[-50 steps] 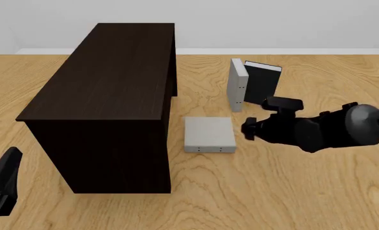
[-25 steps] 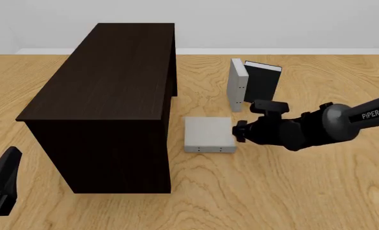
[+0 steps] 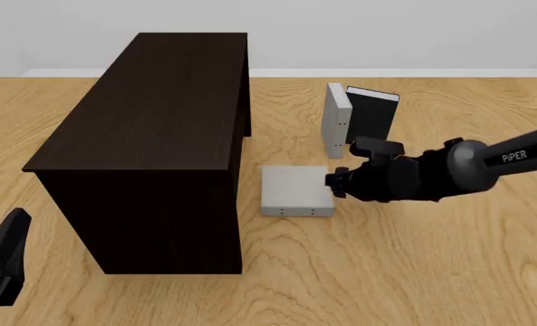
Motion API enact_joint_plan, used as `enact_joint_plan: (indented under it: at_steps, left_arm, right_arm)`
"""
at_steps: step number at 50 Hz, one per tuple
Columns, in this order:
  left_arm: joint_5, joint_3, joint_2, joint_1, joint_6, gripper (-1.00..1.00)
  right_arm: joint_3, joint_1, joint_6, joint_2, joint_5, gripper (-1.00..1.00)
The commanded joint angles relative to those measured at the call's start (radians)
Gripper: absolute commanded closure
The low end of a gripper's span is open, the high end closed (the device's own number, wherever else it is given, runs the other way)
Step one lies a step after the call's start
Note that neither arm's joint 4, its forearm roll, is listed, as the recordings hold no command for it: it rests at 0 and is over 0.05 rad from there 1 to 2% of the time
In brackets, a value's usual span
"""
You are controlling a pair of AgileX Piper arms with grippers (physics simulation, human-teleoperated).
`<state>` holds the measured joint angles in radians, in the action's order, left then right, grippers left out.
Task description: Pick up the book on the right and place it under the cabinet shelf.
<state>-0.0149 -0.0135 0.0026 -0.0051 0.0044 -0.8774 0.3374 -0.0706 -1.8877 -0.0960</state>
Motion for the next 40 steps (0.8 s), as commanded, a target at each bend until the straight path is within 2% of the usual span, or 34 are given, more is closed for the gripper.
enact_joint_plan:
  at_steps: [1, 21, 40]
  left_arm:
    - [0.002, -0.001, -0.001, -0.003, 0.002, -1.0]
    - [0.004, 0.002, -0.001, -0.003, 0.002, -1.0]
    - [0.004, 0.002, -0.001, -0.003, 0.002, -1.0]
  right_arm:
    - [-0.077, 0.109, -0.297, -0.092, -0.103, -1.0]
    - [-0.145, 0.149, -0.265, -0.082, -0.033, -1.0]
    - [-0.238, 0.205, -0.274, -0.134, 0.0, -1.0]
